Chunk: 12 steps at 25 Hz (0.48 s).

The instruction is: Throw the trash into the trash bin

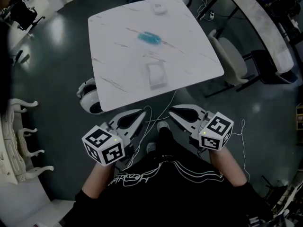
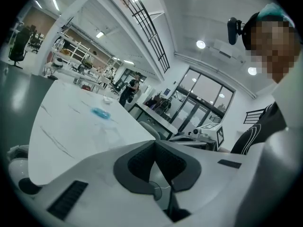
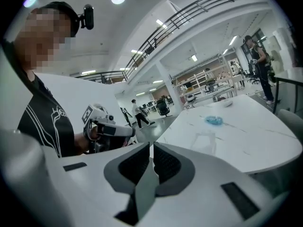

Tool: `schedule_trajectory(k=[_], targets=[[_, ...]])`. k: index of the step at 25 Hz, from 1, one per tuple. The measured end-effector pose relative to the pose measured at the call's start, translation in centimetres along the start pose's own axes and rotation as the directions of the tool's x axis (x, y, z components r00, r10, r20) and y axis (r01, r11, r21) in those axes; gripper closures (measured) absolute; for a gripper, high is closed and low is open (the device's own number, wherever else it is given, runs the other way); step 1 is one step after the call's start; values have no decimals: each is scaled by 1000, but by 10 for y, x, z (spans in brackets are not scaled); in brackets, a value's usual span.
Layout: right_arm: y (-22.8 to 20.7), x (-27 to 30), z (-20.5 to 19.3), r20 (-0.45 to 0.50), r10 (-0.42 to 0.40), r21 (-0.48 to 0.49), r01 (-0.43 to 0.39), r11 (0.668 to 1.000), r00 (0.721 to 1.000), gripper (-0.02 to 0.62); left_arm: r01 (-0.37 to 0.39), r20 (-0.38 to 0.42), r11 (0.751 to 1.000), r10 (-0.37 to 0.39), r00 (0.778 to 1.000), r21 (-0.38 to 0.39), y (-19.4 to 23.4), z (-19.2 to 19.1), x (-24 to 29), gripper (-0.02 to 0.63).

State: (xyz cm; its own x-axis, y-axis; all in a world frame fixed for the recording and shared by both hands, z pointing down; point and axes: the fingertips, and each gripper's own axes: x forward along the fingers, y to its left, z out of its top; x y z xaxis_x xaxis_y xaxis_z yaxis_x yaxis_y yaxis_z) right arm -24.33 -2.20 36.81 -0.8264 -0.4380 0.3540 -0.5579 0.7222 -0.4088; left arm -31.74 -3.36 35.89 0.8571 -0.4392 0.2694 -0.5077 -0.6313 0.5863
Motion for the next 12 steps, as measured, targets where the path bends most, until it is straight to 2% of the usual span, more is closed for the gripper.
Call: schedule_trajectory(k=[5,12], targets=[[-28,12,11,-57,32,-38,-34,999,998,563,-11,-1,1000,11,1000,-27,15,15,19,600],[-71,34,8,-178,50,-136,-75,988,983,562,-82,4,994,83,997,-66,45,23,40,600]])
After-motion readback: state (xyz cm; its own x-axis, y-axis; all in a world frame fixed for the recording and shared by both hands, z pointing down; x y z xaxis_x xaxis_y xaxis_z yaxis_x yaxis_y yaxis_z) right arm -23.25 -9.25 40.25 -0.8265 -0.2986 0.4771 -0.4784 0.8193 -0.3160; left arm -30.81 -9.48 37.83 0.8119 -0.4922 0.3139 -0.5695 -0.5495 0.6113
